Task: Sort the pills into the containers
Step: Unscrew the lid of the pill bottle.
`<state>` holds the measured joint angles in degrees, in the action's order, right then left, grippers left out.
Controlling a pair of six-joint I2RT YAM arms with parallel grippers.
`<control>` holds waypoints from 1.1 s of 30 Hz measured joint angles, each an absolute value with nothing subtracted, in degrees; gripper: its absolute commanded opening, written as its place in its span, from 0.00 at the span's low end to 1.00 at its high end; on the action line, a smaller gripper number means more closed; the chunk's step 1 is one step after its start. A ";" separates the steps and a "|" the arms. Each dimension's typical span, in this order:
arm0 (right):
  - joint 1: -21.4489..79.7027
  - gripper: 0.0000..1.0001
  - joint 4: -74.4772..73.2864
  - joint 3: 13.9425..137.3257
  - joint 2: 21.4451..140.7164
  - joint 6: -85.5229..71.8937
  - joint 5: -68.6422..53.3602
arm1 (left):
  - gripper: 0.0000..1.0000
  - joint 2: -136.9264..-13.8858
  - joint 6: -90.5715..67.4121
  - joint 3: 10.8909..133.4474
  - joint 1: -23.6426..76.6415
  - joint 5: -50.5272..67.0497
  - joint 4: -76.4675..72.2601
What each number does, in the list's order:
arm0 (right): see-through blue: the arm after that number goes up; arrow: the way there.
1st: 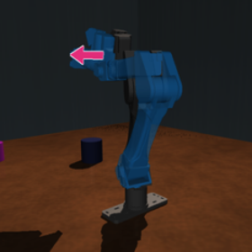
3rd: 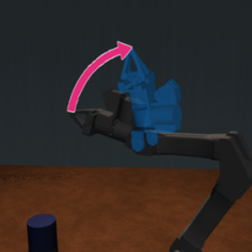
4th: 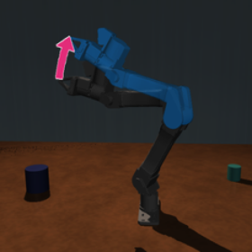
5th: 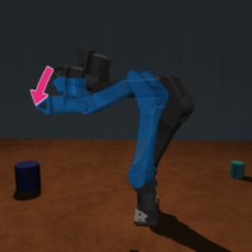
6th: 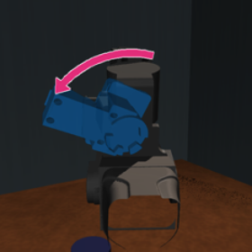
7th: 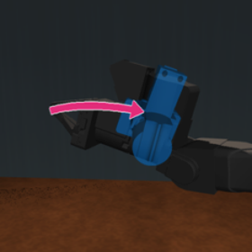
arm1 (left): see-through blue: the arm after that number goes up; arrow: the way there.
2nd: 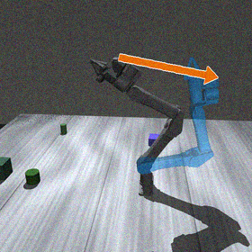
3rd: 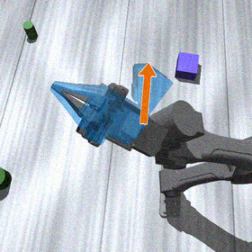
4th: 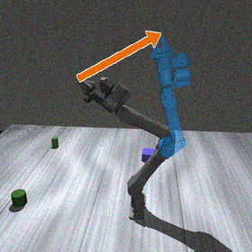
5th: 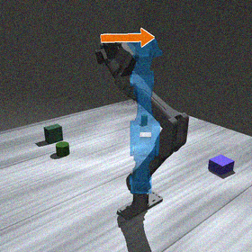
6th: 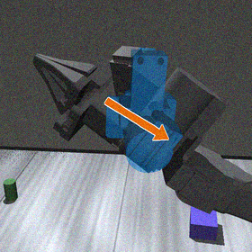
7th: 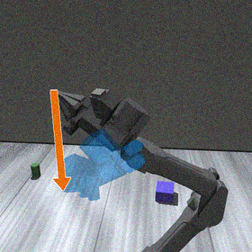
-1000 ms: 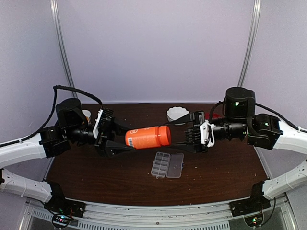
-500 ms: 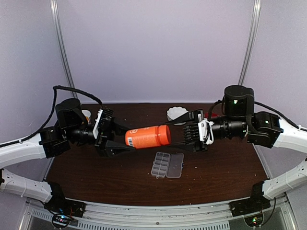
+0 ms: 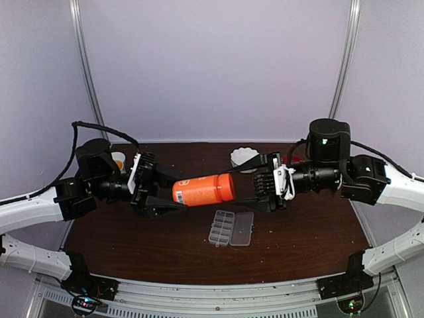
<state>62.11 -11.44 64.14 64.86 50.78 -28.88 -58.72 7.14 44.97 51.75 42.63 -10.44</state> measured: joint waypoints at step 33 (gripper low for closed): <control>59.51 1.00 -27.31 83.00 74.35 -26.24 -25.71 | 0.00 -51.40 12.16 35.99 50.83 28.01 -16.99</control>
<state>59.51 -27.31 83.00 74.35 -26.24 -25.71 -51.40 12.16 35.99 50.83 28.01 -16.99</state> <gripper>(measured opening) 0.997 0.515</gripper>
